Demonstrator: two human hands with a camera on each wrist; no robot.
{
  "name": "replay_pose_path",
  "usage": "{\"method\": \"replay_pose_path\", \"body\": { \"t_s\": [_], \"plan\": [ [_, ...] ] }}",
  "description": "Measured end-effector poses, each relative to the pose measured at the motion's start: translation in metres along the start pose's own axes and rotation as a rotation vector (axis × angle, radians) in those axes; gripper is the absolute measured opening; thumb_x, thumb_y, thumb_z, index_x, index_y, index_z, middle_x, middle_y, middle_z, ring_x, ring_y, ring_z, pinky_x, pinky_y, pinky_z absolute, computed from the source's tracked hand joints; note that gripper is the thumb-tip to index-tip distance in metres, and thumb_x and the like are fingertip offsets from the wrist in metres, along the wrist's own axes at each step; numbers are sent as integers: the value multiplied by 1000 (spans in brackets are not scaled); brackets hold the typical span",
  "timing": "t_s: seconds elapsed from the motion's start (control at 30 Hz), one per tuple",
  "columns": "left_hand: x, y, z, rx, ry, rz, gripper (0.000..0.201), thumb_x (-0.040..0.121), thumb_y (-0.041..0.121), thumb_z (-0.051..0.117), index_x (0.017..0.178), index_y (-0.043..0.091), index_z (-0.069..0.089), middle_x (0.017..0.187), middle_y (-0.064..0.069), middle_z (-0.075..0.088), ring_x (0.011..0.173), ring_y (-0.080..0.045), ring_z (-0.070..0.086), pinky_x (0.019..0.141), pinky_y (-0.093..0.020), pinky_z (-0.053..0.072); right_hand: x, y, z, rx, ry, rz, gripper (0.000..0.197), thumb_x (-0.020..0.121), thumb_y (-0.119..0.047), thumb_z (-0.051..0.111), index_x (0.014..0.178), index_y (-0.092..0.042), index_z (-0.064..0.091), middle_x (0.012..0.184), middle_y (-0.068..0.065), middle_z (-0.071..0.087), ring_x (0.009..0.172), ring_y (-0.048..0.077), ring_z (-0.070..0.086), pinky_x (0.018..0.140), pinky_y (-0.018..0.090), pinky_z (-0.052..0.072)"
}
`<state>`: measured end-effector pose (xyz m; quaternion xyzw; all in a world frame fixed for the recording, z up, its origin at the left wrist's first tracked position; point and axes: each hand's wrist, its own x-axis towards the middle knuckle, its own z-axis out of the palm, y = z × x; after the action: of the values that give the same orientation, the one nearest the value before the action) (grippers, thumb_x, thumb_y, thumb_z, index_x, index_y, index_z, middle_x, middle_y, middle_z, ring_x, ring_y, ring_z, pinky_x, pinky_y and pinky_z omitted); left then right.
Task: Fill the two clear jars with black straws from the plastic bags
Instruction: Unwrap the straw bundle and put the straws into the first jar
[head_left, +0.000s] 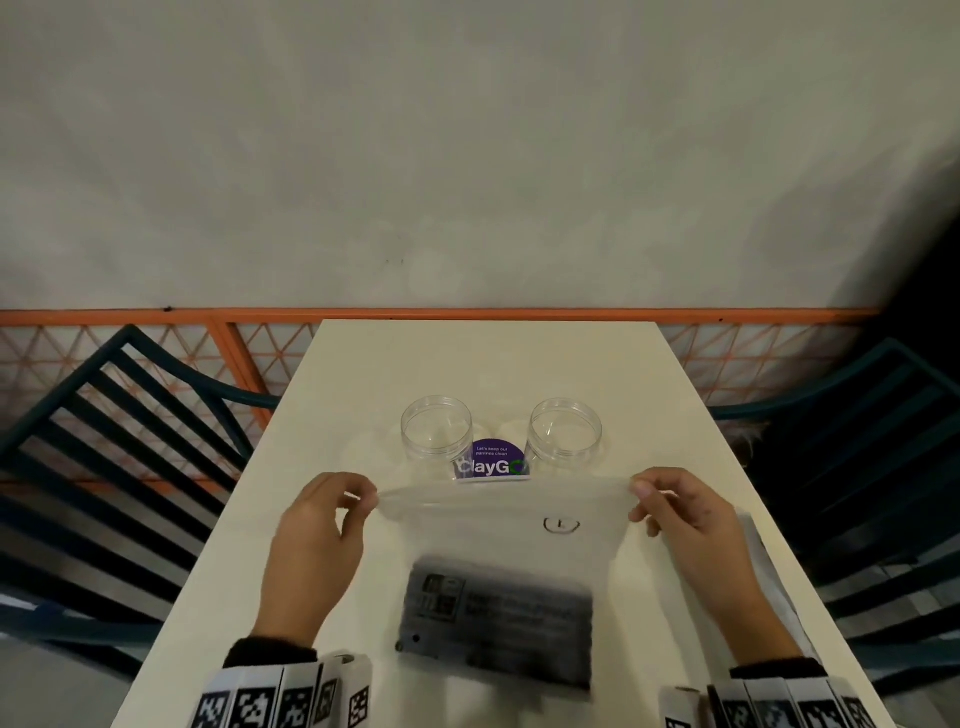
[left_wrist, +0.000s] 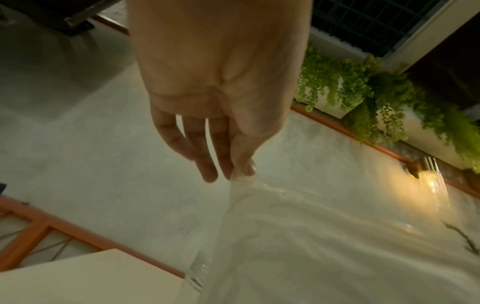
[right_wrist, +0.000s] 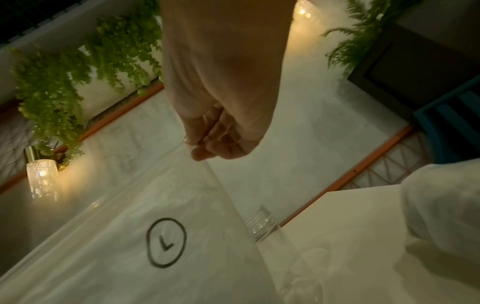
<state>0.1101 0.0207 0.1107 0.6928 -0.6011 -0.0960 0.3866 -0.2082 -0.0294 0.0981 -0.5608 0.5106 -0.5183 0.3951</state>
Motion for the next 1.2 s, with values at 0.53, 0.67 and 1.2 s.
{"method": "replay_pose_path", "body": {
  "t_s": [0.53,0.67,1.2],
  "plan": [
    [-5,21,25,-353,-22,-331,24,78,3,64,94,21,59,89,-3,63,72,-9,65,62,-8,46,-6,7,29,-152,169,144,14,74,-15,76,72,-19,63,82,8,65,69,21,64,53,10,47],
    [-2,19,30,-673,-212,-558,32,77,9,69,105,17,55,89,-11,70,81,-22,65,80,-34,52,-8,6,33,64,87,263,9,79,-2,69,80,-11,68,79,9,69,74,22,64,57,11,50],
    [-3,-10,32,-1578,-499,-738,63,49,13,72,108,11,53,96,-10,60,79,-21,58,70,-34,48,5,15,30,948,-279,736,40,62,-9,83,94,-5,60,96,14,65,85,21,55,75,30,51]
  ]
}}
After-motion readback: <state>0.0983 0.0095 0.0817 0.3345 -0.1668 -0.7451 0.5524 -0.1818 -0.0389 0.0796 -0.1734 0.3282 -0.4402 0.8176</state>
